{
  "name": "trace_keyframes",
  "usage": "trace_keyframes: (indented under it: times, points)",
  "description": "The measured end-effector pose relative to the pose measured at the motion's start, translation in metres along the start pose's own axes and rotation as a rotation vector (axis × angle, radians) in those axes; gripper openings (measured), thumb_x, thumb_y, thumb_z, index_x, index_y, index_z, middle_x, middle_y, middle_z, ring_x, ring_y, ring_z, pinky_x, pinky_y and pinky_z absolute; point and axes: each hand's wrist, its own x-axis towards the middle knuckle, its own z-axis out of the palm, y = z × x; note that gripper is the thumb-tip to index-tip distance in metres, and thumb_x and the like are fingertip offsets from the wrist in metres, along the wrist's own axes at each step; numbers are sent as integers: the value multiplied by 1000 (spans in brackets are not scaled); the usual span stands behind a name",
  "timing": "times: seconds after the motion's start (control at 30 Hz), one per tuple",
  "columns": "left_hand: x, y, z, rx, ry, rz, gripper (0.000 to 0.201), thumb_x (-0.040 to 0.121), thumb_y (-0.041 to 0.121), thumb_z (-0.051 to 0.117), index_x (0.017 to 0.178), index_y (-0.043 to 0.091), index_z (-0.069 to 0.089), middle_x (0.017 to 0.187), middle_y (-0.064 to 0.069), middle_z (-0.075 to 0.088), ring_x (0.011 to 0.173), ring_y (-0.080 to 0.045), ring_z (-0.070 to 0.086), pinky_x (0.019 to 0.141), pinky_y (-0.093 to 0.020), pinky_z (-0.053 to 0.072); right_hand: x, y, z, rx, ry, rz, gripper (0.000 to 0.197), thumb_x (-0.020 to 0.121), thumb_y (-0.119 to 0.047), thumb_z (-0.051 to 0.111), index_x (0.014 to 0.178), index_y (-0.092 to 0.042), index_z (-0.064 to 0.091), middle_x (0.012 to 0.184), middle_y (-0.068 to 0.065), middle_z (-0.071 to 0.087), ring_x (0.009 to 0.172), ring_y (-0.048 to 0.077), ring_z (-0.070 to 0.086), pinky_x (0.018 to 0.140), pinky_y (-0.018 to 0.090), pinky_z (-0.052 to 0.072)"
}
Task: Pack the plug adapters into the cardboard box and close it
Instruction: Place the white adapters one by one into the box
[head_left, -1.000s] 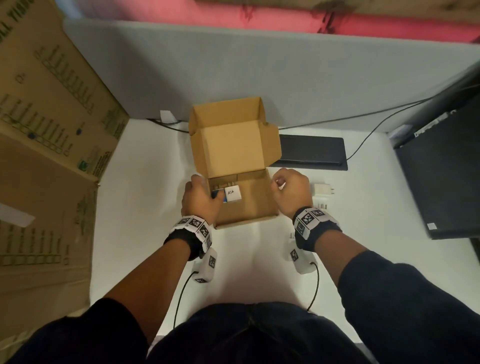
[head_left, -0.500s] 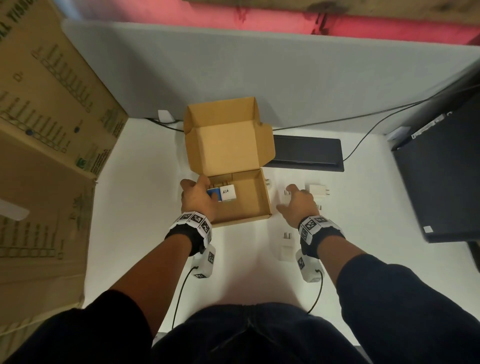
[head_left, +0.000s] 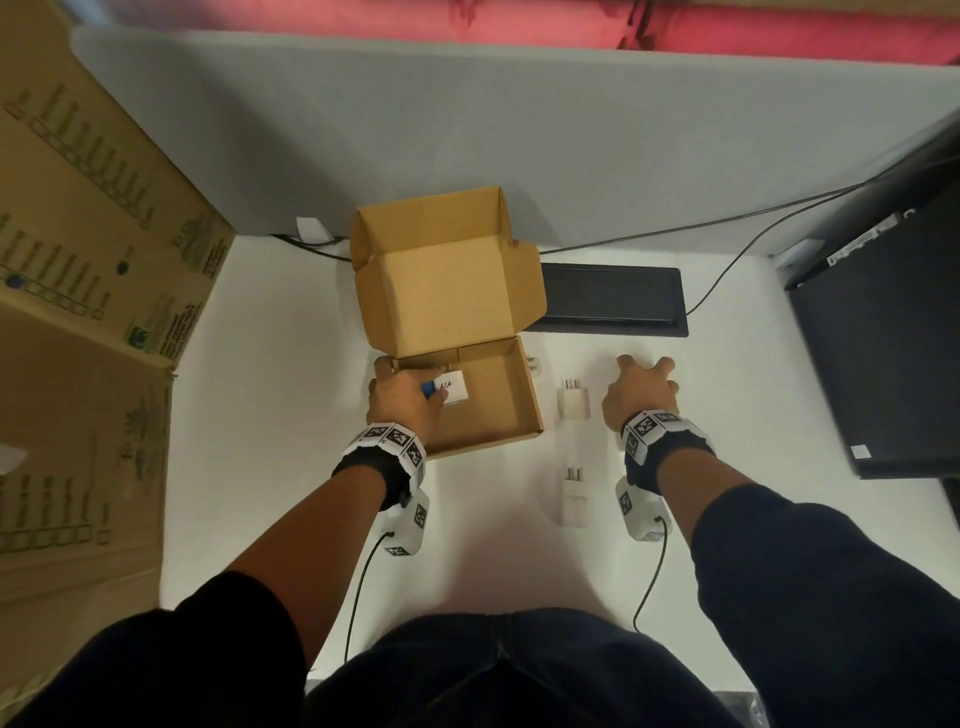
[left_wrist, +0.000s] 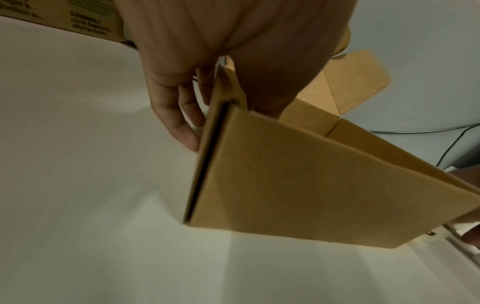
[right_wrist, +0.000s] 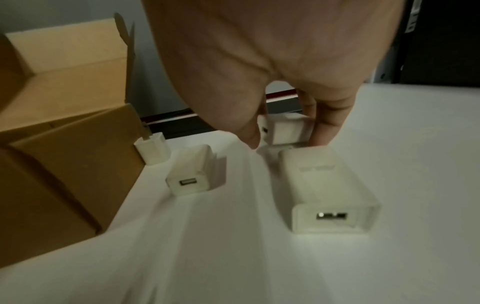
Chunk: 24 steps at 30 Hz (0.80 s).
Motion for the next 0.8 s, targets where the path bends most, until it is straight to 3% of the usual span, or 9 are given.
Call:
trace_keyframes:
  times: [0.17,0.23,0.3,0.4,0.47,0.53,0.63,0.7,0.8]
  points:
    - [2,-3,0,-39,1,30,28,91,33,70,117,25,74,140,-15,43,115,-40,55,101,-45,49,-1,-4,5,221,101,-148,35,95,-14,61,130,-10,61,136,20,35,110,40,54,98,42,50]
    - [1,-2,1,-48,2,22,24,91,35,68,108,20,75,138,-16,45,112,-40,57,96,-42,51,-10,-15,2,356,217,-324,36,96,-21,60,130,-11,62,139,19,35,115,37,53,104,40,46]
    - [0,-1,2,-61,9,17,29,88,38,71,109,19,75,138,-17,46,111,-40,58,96,-44,51,-26,-32,-3,429,298,-547,38,94,-23,58,129,-11,64,138,17,36,118,29,49,108,37,42]
    - [1,-2,3,-28,3,39,37,86,40,73,121,29,72,138,-13,45,115,-38,57,99,-47,51,-52,-61,-10,431,238,-849,42,90,-21,55,130,-14,65,136,14,37,114,19,45,104,27,39]
    - [3,-2,2,13,-5,40,35,87,41,73,121,32,72,135,-11,46,113,-37,57,98,-46,52,-62,-76,-7,310,163,-983,44,88,-23,54,131,-16,63,136,13,40,106,22,52,97,30,46]
    - [4,-1,1,35,-7,40,33,86,41,73,117,30,73,132,-10,48,110,-38,58,95,-47,53,-65,-90,1,156,67,-1003,46,87,-24,58,132,-18,59,135,10,46,105,27,57,89,37,52]
    - [5,-1,-1,52,-13,32,29,86,43,74,112,30,74,132,-10,48,107,-37,60,91,-46,55,-63,-108,5,-73,-65,-876,47,86,-22,64,132,-20,53,128,6,55,107,31,60,81,40,53]
    - [6,-2,-2,62,-21,32,31,86,43,73,113,29,74,133,-9,48,108,-36,60,91,-46,55,-61,-116,2,-180,-88,-833,41,89,-22,61,130,-18,55,126,8,58,108,34,61,83,41,53]
    - [7,-3,-3,53,-25,45,31,86,43,73,115,32,74,133,-9,49,109,-36,59,93,-46,54,-57,-125,0,-238,-123,-806,36,89,-9,57,124,-10,60,127,15,55,109,39,61,87,46,54]
